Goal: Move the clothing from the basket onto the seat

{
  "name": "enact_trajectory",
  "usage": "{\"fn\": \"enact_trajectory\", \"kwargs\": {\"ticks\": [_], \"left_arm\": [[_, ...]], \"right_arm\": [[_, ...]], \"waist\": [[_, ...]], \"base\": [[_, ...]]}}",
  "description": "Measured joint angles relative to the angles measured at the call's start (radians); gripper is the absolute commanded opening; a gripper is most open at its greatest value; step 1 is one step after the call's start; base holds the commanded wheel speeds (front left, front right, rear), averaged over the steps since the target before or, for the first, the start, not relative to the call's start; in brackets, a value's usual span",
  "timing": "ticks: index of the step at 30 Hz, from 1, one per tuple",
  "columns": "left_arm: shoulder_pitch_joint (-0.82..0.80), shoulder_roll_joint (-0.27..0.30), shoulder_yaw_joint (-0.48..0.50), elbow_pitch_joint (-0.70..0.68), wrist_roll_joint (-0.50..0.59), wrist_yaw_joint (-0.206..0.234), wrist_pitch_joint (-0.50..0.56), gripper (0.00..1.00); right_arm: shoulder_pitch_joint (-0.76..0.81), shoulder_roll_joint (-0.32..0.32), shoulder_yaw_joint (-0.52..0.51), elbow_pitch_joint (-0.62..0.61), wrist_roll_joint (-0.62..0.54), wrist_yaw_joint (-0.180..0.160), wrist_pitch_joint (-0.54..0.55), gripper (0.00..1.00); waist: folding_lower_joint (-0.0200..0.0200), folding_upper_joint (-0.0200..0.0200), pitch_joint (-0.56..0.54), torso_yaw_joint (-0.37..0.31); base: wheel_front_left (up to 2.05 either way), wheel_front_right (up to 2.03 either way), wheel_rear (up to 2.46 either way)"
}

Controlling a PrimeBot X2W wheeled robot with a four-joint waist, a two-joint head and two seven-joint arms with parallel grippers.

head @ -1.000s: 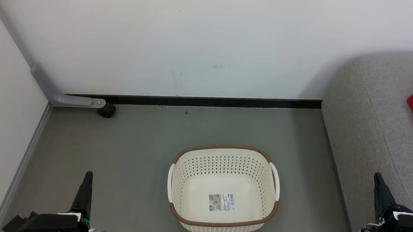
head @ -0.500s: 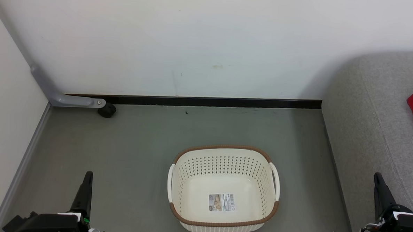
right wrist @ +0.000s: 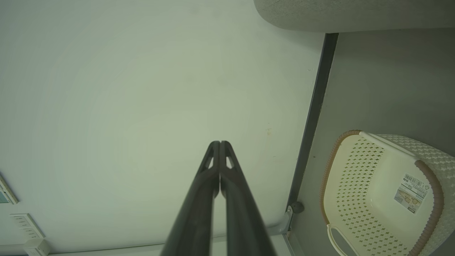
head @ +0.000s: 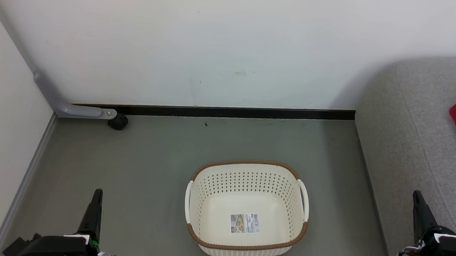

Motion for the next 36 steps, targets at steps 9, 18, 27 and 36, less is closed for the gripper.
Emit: {"fn": "enact_trajectory", "kwargs": {"ticks": [9, 18, 27, 36], "left_arm": [[0.000, 0.000, 0.000, 0.000, 0.000, 0.000, 0.000, 0.00], [0.000, 0.000, 0.000, 0.000, -0.001, 0.000, 0.000, 0.00], [0.000, 0.000, 0.000, 0.000, -0.001, 0.000, 0.000, 0.00], [0.000, 0.000, 0.000, -0.001, -0.001, 0.000, 0.000, 0.00]], "right_arm": [[0.000, 0.000, 0.000, 0.000, 0.000, 0.000, 0.000, 0.00], [0.000, 0.000, 0.000, 0.000, 0.000, 0.000, 0.000, 0.00], [0.000, 0.000, 0.000, 0.000, 0.000, 0.000, 0.000, 0.00], [0.000, 0.000, 0.000, 0.000, 0.000, 0.000, 0.000, 0.00]], "waist": [[0.0000, 0.0000, 0.000, 0.000], [0.0000, 0.0000, 0.000, 0.000], [-0.0001, 0.0000, 0.000, 0.000], [-0.0001, 0.0000, 0.000, 0.000]], "base": [[0.00, 0.00, 0.00], [0.00, 0.00, 0.00], [0.00, 0.00, 0.00], [0.00, 0.00, 0.00]]}}
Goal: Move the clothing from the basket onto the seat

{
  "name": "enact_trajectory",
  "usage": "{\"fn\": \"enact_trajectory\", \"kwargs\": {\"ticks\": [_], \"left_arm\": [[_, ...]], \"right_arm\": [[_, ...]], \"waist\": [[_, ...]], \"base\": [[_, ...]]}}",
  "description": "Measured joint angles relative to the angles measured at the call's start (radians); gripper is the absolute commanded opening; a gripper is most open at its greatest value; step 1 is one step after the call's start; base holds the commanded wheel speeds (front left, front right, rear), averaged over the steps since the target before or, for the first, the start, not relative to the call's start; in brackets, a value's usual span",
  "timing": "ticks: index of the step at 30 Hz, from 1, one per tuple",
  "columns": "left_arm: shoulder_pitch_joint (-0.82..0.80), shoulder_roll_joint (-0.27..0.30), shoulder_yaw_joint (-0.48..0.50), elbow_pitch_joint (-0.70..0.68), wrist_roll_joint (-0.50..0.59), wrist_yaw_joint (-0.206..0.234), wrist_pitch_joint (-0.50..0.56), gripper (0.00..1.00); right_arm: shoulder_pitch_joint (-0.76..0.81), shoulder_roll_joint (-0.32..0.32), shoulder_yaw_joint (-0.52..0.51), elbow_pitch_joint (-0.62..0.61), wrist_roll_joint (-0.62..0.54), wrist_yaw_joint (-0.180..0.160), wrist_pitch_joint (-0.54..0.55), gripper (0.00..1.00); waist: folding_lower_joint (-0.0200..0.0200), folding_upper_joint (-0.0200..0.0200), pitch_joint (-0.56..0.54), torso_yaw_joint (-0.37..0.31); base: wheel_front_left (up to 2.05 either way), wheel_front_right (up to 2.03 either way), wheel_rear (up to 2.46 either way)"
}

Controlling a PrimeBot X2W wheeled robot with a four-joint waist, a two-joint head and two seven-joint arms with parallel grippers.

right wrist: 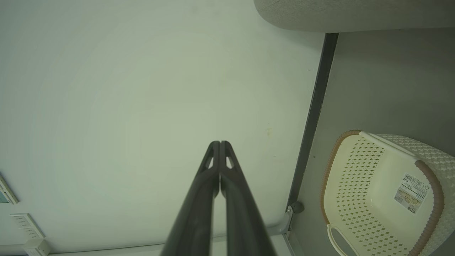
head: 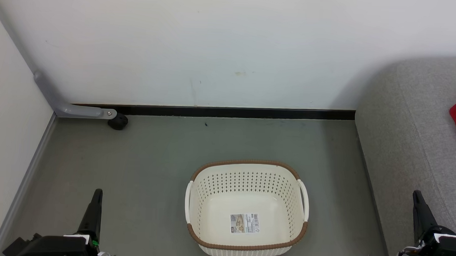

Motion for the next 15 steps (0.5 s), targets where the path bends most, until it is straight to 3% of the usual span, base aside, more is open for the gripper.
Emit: {"fn": "enact_trajectory", "kwargs": {"ticks": [15], "left_arm": [[0.000, 0.000, 0.000, 0.000, 0.000, 0.000, 0.000, 0.00]], "right_arm": [[0.000, 0.000, 0.000, 0.000, 0.000, 0.000, 0.000, 0.00]], "waist": [[0.0000, 0.0000, 0.000, 0.000]], "base": [[0.00, 0.00, 0.00]]}}
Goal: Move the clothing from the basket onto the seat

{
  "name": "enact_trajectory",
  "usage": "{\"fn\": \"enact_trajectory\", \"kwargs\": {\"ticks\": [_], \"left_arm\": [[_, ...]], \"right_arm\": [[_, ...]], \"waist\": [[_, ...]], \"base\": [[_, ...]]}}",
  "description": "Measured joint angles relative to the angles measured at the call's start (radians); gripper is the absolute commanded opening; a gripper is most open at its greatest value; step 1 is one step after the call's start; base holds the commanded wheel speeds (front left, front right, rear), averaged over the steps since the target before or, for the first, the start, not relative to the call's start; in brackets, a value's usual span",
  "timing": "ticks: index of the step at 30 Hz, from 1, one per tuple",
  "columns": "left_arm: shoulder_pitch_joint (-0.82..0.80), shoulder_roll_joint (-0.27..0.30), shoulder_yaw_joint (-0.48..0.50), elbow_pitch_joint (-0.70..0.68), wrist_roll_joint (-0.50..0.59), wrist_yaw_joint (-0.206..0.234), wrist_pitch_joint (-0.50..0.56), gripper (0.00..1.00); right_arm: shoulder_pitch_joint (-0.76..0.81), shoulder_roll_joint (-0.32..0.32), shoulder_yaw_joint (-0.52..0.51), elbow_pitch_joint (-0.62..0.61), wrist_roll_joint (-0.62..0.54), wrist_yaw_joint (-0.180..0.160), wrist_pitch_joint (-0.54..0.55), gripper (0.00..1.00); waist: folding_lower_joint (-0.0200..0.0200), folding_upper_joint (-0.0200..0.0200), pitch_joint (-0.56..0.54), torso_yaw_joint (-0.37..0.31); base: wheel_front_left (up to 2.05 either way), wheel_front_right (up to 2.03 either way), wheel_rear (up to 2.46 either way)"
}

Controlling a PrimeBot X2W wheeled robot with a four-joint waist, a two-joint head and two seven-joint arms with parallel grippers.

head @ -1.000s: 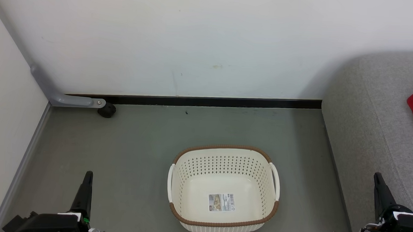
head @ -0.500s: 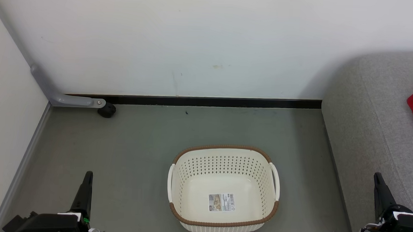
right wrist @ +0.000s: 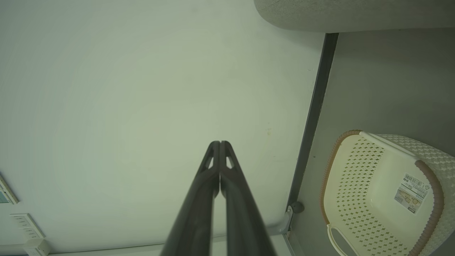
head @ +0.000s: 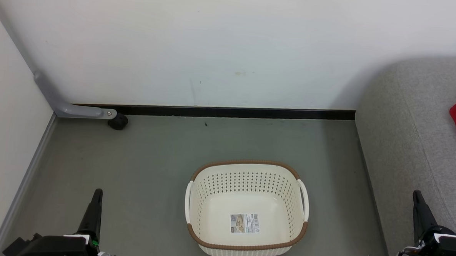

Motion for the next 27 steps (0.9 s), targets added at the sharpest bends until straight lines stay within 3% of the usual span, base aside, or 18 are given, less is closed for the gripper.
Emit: {"fn": "enact_trajectory", "kwargs": {"ticks": [27], "left_arm": [[0.000, 0.000, 0.000, 0.000, 0.000, 0.000, 0.000, 0.00]], "right_arm": [[0.000, 0.000, 0.000, 0.000, 0.000, 0.000, 0.000, 0.00]], "waist": [[0.0000, 0.0000, 0.000, 0.000]], "base": [[0.00, 0.00, 0.00]]}}
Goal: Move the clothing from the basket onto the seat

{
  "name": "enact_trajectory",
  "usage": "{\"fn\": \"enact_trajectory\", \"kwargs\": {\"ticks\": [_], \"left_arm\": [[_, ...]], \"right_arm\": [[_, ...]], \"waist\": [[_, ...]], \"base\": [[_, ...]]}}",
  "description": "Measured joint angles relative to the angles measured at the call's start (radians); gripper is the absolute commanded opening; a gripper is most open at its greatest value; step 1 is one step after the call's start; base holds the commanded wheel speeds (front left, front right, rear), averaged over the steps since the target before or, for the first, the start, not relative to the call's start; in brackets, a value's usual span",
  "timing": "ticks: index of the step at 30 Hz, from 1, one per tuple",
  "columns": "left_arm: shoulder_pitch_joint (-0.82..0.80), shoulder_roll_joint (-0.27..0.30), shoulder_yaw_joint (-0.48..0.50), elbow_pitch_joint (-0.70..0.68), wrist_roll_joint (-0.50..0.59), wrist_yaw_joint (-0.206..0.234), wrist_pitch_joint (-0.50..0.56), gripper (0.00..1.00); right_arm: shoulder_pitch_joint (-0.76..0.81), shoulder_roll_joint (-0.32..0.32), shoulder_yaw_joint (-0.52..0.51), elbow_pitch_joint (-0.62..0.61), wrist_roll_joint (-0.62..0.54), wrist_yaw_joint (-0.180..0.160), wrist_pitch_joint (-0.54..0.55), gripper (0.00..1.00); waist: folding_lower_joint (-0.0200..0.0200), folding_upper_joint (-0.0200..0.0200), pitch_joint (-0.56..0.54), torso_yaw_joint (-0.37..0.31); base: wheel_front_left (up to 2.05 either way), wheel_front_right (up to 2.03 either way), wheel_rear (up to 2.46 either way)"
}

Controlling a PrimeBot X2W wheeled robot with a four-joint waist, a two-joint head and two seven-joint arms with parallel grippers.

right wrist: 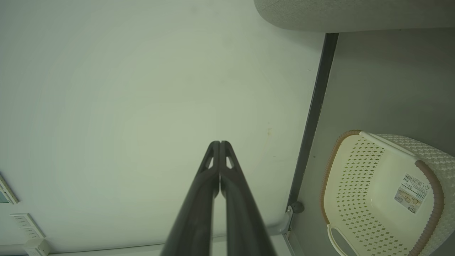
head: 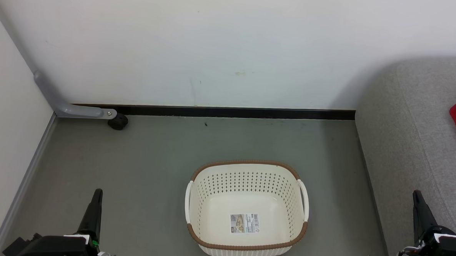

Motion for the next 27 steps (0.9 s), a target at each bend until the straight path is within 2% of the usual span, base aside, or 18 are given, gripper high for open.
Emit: {"fn": "enact_trajectory", "kwargs": {"ticks": [27], "left_arm": [[0.000, 0.000, 0.000, 0.000, 0.000, 0.000, 0.000, 0.00]], "right_arm": [[0.000, 0.000, 0.000, 0.000, 0.000, 0.000, 0.000, 0.00]], "waist": [[0.0000, 0.0000, 0.000, 0.000]], "base": [[0.00, 0.00, 0.00]]}}
